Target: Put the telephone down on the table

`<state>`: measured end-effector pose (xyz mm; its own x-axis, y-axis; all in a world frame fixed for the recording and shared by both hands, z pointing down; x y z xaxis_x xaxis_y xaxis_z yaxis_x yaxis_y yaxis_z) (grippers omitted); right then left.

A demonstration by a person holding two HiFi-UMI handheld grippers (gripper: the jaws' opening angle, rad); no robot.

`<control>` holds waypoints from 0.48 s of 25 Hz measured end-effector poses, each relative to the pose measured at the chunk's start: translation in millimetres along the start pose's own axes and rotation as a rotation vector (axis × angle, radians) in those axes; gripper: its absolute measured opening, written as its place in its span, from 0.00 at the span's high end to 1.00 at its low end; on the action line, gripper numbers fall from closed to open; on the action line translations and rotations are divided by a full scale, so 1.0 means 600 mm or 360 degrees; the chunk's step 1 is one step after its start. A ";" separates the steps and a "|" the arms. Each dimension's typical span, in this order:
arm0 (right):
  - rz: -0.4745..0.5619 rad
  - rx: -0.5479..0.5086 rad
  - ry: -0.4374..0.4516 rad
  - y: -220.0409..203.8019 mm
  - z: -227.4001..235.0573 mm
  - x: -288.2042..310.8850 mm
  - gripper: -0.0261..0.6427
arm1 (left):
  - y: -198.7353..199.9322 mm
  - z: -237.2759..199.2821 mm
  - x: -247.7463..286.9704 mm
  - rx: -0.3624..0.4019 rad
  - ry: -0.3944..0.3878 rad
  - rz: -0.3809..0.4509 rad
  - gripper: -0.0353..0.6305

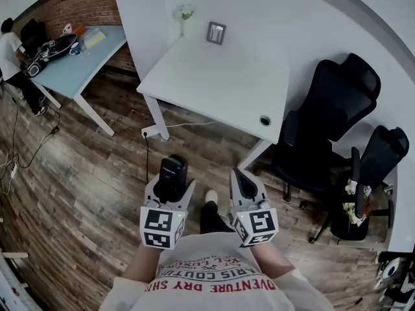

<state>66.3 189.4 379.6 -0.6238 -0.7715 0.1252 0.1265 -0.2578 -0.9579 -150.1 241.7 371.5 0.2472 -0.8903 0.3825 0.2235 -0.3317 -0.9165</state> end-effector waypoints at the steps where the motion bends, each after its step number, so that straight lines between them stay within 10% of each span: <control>1: 0.0000 0.0004 0.0012 0.005 0.015 0.020 0.92 | 0.008 -0.007 0.021 -0.0002 0.0001 -0.0006 0.51; 12: -0.0004 0.0043 0.0091 0.100 0.205 0.250 0.92 | 0.140 -0.089 0.269 0.0016 0.0072 -0.0004 0.51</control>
<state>74.9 -13.4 372.3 -0.6671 -0.7365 0.1117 0.1454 -0.2758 -0.9502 -141.9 53.5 350.0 0.2036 -0.9027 0.3790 0.2335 -0.3311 -0.9142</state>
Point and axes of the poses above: the fingertips, and each gripper's own axes: x forward along the fingers, z to its right, y out of its top, the point moved 10 cm from there along -x, backward along the fingers, and after that the axes turned 12 degrees about x, right-handed, at the moved point
